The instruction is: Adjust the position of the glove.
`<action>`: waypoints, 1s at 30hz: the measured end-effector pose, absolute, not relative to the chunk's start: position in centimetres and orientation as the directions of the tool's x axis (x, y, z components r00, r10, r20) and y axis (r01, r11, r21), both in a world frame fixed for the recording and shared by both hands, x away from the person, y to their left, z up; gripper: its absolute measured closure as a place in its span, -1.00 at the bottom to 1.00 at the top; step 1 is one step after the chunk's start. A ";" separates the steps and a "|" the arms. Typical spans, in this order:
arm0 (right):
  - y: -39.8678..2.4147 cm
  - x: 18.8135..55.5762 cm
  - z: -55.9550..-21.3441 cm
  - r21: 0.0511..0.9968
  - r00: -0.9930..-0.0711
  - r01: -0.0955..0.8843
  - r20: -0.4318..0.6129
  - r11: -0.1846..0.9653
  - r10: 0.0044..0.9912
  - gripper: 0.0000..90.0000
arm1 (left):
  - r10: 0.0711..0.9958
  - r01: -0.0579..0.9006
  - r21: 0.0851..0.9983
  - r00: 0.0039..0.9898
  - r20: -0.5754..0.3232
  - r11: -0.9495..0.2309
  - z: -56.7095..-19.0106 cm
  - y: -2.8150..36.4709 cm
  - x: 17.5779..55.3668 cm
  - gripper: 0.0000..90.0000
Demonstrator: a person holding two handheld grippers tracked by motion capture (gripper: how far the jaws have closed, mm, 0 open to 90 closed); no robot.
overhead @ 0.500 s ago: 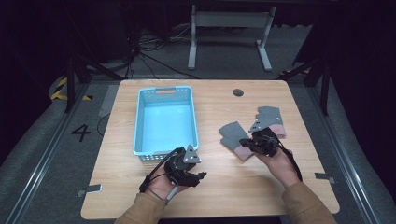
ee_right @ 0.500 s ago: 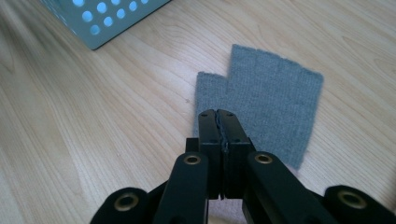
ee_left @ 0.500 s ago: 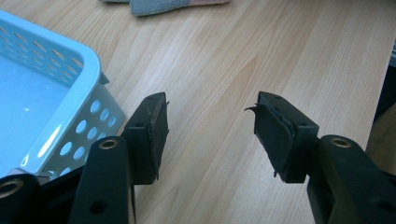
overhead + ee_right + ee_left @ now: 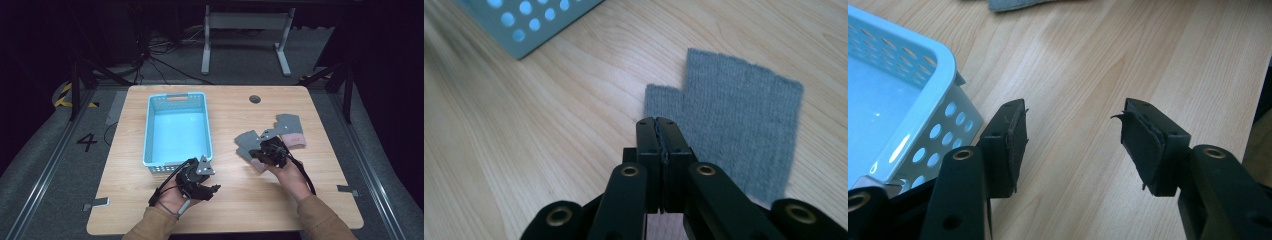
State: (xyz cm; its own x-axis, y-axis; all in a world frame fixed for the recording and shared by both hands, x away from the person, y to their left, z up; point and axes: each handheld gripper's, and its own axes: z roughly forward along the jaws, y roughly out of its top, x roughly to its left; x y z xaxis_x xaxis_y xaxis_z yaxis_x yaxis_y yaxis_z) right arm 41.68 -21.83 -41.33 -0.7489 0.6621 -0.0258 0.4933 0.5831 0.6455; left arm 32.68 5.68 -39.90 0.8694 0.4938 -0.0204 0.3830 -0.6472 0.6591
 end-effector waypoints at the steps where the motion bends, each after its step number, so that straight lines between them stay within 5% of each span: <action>1: -21.7 41.8 -41.4 0.647 -0.748 0.498 -0.016 0.577 0.664 0.99 | 0.497 0.386 0.659 0.868 -0.021 -0.646 -39.9 5.7 32.7 -0.01; 30: -20.1 44.0 -44.1 0.577 -0.719 0.562 -0.013 0.593 0.695 0.98 | 0.511 0.398 0.652 0.859 -0.019 -0.645 -40.1 6.3 32.6 -0.04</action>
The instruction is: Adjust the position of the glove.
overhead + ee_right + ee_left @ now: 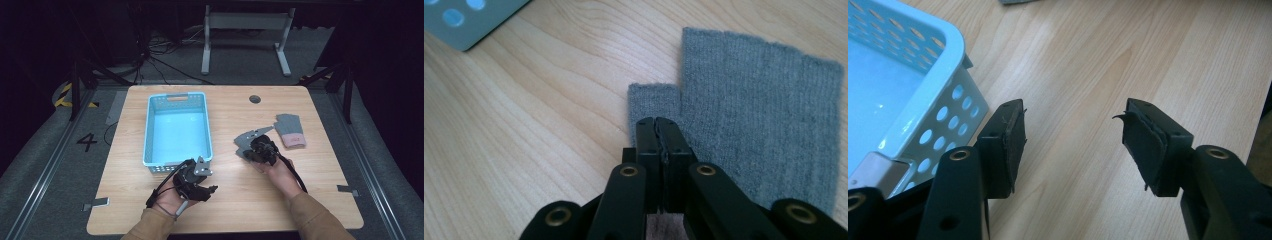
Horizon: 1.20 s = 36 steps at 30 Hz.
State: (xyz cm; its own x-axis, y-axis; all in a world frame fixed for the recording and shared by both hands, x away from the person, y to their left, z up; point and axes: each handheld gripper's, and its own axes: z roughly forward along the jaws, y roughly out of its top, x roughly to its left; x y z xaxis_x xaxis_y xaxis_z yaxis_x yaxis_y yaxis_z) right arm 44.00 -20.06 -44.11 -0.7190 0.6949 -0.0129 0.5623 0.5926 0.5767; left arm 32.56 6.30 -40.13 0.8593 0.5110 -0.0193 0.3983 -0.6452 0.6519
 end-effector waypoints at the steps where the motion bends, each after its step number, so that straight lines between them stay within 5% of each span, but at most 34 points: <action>1: -20.0 43.9 -44.1 0.571 -0.723 0.562 -0.012 0.598 0.690 0.98 | 0.514 0.400 0.655 0.858 -0.020 -0.641 -40.0 6.4 32.6 -0.04; 36: -22.4 40.0 -43.4 0.486 -0.758 0.578 0.020 0.656 0.652 0.98 | 0.417 0.323 0.654 0.909 -0.012 -0.684 -39.5 3.2 34.5 -0.06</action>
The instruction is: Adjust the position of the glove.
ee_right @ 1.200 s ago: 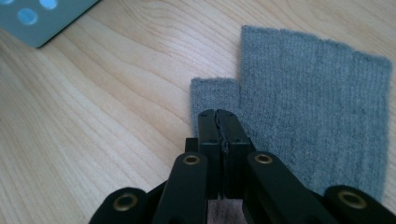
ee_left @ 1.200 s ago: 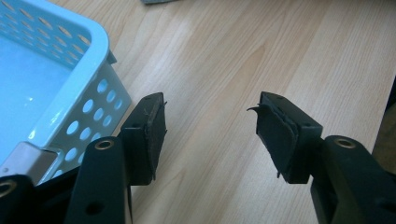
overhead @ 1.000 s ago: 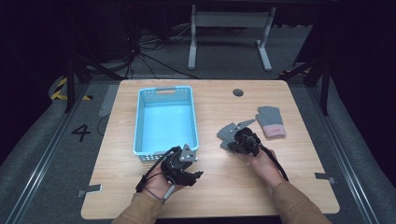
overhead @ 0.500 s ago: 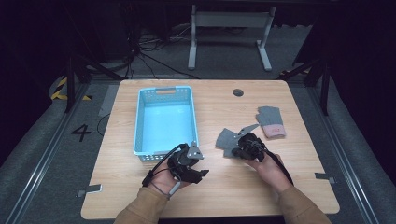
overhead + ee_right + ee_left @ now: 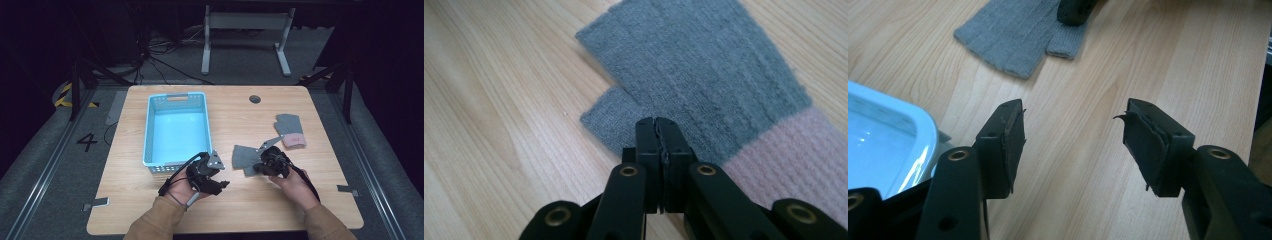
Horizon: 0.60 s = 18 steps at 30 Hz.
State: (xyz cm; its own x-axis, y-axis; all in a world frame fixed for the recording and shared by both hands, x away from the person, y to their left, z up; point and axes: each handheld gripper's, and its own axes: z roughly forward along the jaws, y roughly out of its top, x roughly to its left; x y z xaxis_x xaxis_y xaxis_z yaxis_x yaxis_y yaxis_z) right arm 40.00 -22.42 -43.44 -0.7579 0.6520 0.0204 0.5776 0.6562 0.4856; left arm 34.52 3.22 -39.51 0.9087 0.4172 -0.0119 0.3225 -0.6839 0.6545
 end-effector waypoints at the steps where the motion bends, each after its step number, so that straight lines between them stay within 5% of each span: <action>1: -22.5 39.8 -43.4 0.482 -0.756 0.581 0.021 0.656 0.654 0.98 | 0.416 0.320 0.656 0.909 -0.010 -0.684 -39.5 3.1 34.5 -0.06; 18: -22.9 39.0 -43.4 0.481 -0.756 0.584 0.028 0.654 0.654 0.97 | 0.396 0.308 0.657 0.918 -0.016 -0.688 -39.4 2.4 34.9 -0.06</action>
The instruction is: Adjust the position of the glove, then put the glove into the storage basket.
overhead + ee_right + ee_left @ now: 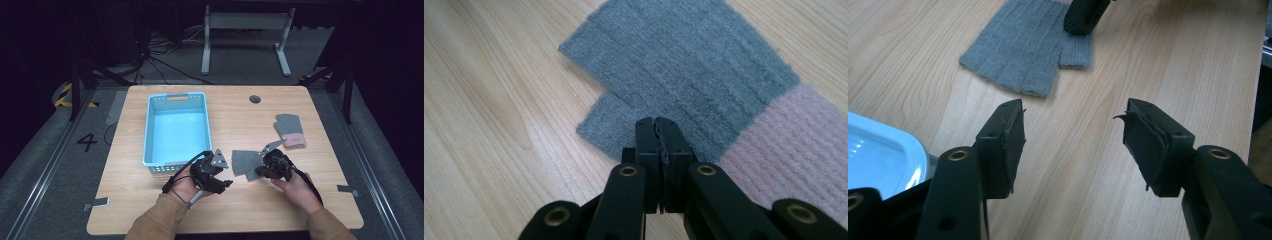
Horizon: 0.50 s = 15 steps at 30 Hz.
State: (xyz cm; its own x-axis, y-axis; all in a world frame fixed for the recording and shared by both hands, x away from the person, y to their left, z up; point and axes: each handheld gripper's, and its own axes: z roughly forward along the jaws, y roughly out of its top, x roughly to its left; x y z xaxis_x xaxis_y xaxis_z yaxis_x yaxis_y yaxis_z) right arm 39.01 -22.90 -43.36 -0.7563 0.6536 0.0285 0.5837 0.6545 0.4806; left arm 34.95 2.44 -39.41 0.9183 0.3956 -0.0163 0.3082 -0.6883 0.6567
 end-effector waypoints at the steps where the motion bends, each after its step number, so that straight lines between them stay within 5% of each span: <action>1: -23.0 38.9 -43.2 0.490 -0.757 0.578 0.024 0.653 0.653 0.97 | 0.396 0.308 0.657 0.918 -0.015 -0.688 -39.4 2.4 35.0 -0.06; 15: -25.8 38.9 -40.1 0.623 -0.709 0.559 0.016 0.548 0.705 0.98 | 0.403 0.314 0.658 0.915 -0.017 -0.684 -39.4 2.5 34.8 -0.06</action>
